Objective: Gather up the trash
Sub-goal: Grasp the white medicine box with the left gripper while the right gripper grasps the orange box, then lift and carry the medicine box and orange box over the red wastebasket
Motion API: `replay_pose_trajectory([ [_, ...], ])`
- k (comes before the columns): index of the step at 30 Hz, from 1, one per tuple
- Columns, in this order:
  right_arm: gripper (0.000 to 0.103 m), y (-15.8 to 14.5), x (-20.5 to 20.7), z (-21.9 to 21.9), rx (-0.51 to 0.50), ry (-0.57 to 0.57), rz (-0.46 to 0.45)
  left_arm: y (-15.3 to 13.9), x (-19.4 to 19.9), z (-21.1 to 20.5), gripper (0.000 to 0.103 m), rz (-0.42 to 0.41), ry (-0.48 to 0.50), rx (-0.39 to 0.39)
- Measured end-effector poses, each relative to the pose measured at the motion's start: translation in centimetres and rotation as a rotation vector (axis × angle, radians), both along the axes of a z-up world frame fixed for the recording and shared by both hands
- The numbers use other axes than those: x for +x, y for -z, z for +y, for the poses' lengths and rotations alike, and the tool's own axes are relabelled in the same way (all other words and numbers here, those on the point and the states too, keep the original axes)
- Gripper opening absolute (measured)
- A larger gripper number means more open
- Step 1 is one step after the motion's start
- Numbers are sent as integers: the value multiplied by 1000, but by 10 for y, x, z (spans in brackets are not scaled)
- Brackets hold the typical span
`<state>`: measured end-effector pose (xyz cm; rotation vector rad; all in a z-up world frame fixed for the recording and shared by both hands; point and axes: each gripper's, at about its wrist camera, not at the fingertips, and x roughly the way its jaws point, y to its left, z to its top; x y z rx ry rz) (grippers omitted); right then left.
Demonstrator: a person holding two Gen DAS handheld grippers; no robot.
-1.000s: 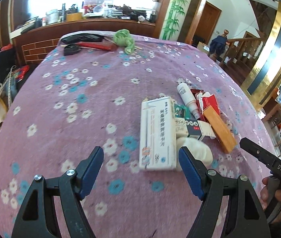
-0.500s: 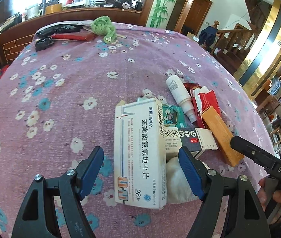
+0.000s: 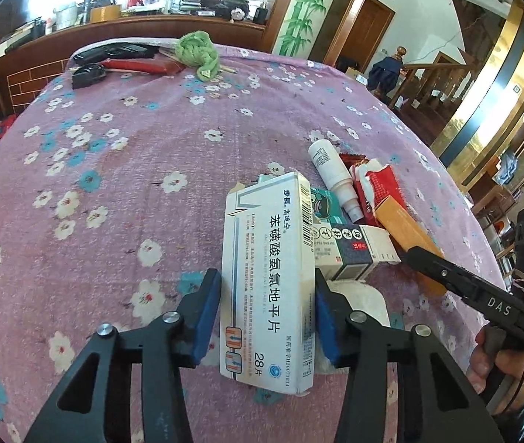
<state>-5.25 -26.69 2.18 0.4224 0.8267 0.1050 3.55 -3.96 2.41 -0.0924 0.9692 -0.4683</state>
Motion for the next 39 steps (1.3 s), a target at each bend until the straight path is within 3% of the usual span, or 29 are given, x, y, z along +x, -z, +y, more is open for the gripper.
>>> replay_pose_trajectory([
  [19, 48, -16, -73, 47, 87, -109, -68, -11, -98, 77, 49, -77, -139, 129],
  [29, 48, -13, -71, 109, 96, -274, -53, -13, -118, 120, 49, -77, -231, 115],
  [39, 49, -27, -73, 143, 92, -356, -89, -19, -134, 152, 49, -92, -292, 115],
])
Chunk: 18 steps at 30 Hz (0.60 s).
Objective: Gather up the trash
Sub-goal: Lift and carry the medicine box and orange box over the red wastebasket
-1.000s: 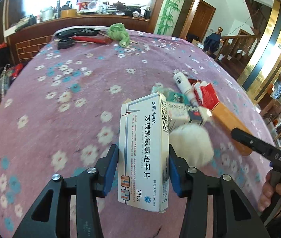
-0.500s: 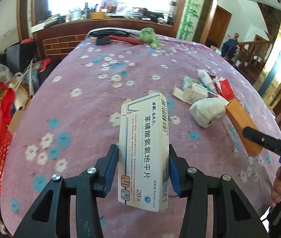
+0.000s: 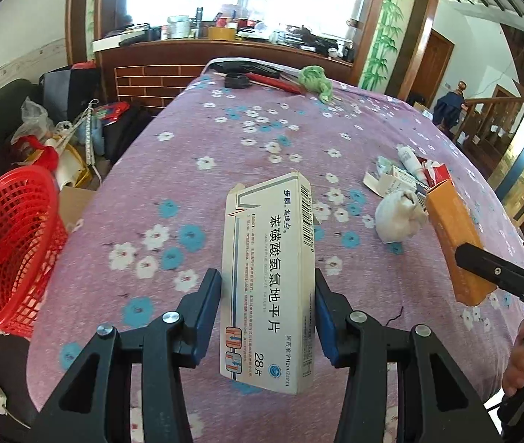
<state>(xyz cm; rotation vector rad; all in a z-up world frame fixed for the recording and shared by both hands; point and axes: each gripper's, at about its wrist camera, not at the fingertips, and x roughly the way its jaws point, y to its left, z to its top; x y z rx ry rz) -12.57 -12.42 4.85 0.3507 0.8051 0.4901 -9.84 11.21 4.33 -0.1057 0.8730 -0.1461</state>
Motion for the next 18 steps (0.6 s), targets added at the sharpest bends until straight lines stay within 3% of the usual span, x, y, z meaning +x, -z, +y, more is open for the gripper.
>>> replay_pose_trajectory([
  [18, 49, -12, 16, 85, -13, -189, -20, -21, -37, 63, 49, -54, -148, 15],
])
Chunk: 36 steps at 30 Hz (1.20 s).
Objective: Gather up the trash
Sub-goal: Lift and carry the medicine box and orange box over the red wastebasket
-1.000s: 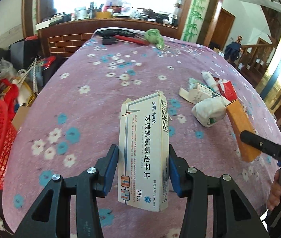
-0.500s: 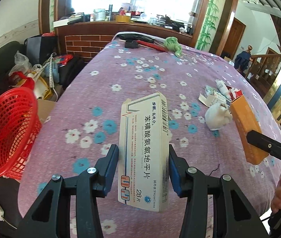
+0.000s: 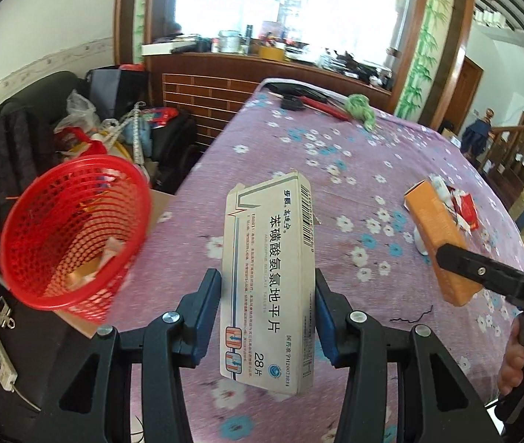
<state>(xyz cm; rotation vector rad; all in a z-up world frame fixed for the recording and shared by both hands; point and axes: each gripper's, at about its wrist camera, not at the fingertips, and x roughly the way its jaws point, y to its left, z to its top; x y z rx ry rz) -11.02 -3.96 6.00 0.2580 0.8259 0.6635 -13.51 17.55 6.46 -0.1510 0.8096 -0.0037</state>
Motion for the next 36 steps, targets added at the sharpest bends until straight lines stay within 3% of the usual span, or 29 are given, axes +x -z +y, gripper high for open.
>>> replay_pose_trajectory([
  [9, 49, 1, 1, 33, 0, -66, 0, -12, -17, 32, 49, -33, -68, 1],
  [36, 49, -5, 2, 68, -29, -107, -8, -5, -19, 60, 49, -32, -103, -29],
])
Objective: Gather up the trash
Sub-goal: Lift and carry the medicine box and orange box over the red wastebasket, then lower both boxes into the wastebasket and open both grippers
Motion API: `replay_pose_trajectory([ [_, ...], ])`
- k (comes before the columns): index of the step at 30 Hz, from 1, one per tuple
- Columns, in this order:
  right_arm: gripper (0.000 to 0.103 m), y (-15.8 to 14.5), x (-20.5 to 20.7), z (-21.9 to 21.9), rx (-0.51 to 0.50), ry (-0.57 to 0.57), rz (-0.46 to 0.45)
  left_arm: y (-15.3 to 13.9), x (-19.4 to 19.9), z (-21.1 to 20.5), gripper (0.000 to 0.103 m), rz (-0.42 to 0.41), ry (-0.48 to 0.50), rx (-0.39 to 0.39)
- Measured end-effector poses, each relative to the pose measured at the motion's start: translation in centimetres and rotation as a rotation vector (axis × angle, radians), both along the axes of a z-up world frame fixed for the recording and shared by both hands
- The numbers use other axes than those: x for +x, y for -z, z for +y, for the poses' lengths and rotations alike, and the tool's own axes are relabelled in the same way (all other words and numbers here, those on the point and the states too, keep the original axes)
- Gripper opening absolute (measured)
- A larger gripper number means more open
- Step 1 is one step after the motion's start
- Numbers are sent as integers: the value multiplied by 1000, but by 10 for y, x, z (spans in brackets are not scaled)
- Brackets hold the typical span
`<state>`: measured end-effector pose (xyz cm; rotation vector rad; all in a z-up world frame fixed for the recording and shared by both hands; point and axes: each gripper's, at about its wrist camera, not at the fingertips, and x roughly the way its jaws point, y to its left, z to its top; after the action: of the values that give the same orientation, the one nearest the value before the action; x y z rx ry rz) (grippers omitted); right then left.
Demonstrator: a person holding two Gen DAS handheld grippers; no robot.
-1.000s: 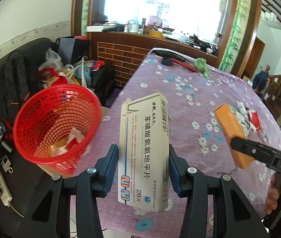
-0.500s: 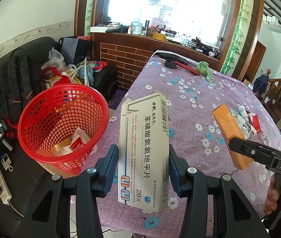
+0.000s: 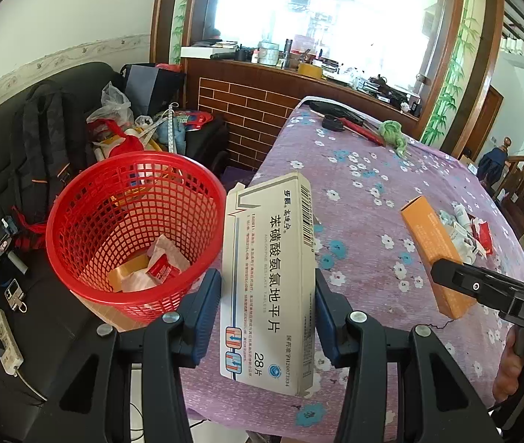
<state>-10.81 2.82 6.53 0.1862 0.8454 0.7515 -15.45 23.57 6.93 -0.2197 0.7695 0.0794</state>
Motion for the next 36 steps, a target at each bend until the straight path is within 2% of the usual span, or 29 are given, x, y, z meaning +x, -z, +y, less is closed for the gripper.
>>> replay_pose_trajectory([
  [19, 49, 3, 10, 35, -24, -40, 5, 4, 2, 39, 49, 5, -46, -15],
  [28, 49, -3, 15, 61, -34, -46, -17, 3, 7, 65, 49, -1, -63, -26],
  [36, 49, 0, 25, 98, -41, -100, -7, 6, 12, 89, 50, 13, -92, -23],
])
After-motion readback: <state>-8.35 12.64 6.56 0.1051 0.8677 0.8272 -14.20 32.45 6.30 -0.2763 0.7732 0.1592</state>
